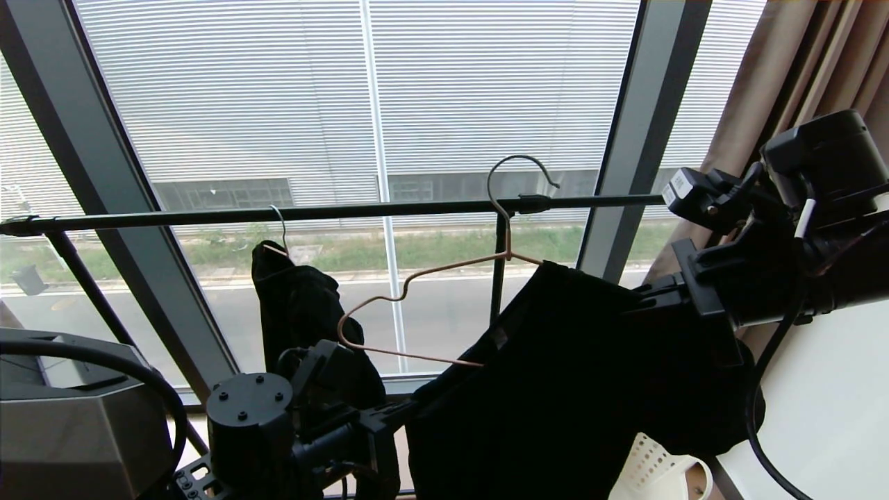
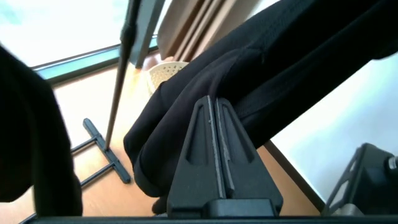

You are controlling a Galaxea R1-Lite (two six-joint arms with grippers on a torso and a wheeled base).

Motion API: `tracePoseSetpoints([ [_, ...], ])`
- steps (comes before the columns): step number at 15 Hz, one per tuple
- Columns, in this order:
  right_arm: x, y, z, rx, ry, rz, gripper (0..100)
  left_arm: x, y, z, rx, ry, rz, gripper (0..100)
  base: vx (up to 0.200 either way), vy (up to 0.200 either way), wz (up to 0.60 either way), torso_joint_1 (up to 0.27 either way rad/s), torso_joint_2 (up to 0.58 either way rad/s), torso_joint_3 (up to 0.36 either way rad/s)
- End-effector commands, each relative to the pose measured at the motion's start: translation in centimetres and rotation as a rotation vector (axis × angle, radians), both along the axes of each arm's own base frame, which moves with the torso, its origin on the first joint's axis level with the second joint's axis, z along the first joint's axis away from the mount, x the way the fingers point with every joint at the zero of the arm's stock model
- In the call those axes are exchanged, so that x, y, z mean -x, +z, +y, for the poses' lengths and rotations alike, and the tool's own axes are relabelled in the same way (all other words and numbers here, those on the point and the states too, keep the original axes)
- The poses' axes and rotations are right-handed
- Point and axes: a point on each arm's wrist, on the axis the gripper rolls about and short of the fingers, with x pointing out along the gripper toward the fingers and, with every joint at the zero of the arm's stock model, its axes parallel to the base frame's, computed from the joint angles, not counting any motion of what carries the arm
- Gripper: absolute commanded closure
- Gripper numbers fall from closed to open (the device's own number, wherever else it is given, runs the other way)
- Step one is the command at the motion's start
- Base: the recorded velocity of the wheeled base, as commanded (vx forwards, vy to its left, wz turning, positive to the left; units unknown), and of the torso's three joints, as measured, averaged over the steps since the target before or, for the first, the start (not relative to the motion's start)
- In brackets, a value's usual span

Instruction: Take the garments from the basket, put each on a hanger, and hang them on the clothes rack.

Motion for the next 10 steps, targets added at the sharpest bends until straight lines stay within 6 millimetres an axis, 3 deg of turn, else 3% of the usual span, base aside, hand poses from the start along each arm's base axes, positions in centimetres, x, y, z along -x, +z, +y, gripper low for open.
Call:
tracePoseSetpoints([
  [1,0.4,-0.3,-0.6,0.003,-0.014,0.009,100,-0.6,0.2,0.8,0.005,0.039,-0.006,100,0.0,0.0,0.0,0.0,0.0,0.0],
  [10,2.5,-2.0,-2.4,-0.006,-0.042,0.024,100,-1.7,1.0,2.5,0.025,0.111,-0.037,100,0.0,0.0,0.0,0.0,0.0,0.0],
])
